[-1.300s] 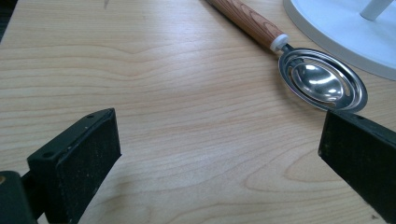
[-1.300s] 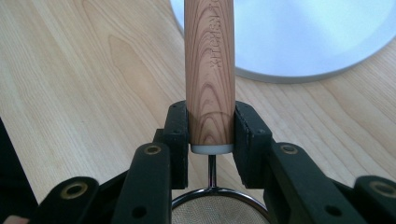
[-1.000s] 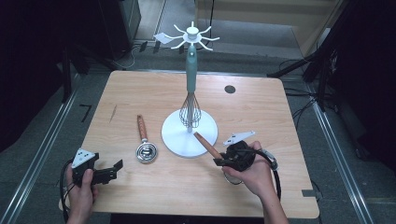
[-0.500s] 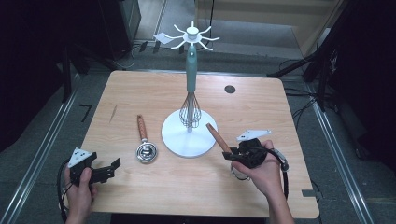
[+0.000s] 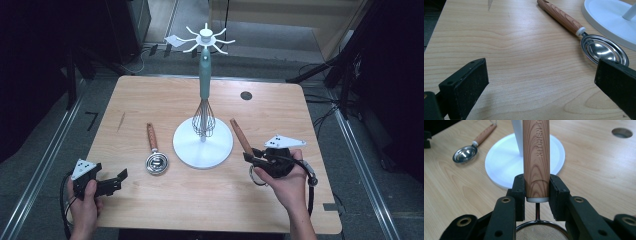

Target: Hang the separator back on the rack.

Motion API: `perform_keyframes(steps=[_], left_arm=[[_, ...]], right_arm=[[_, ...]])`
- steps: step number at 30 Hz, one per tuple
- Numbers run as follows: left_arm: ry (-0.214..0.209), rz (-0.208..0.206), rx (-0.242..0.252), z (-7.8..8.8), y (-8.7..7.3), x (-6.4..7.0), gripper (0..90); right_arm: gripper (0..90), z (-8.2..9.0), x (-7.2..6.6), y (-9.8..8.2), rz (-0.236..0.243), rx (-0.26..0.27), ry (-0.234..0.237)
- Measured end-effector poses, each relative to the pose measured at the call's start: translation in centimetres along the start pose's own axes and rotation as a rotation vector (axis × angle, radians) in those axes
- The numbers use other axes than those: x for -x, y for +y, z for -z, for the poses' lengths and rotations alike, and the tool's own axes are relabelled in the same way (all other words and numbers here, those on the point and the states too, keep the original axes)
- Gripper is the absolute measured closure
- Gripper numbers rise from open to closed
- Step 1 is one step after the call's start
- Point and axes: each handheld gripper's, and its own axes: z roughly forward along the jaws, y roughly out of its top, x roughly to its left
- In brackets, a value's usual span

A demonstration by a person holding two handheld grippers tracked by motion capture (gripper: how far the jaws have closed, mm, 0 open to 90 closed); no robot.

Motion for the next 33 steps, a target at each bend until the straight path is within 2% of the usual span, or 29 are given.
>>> perform_keyframes(steps=[8,15,22,25,33], left_arm=[[0.002,0.001,-0.01,-0.3,-0.2,0.1,0.0],[0.012,-0.019,-0.018,-0.4,-0.4,0.4,0.0],[0.016,-0.031,-0.021,-0.4,-0.5,0.6,0.0],[0.02,-0.032,-0.017,-0.4,-0.5,0.6,0.0],[0.023,-0.038,-0.015,-0.4,-0.6,0.6,0.0]], right_arm=[[71.1,1.0,-0.2,0.3,-0.013,0.087,-0.032],[71.1,2.0,-0.4,0.6,-0.01,0.152,-0.052],[71.1,2.8,-0.6,1.1,-0.015,0.215,-0.042],[71.1,3.2,-0.9,1.6,-0.017,0.243,-0.053],[71.1,3.8,-1.7,2.7,-0.009,0.323,-0.037]])
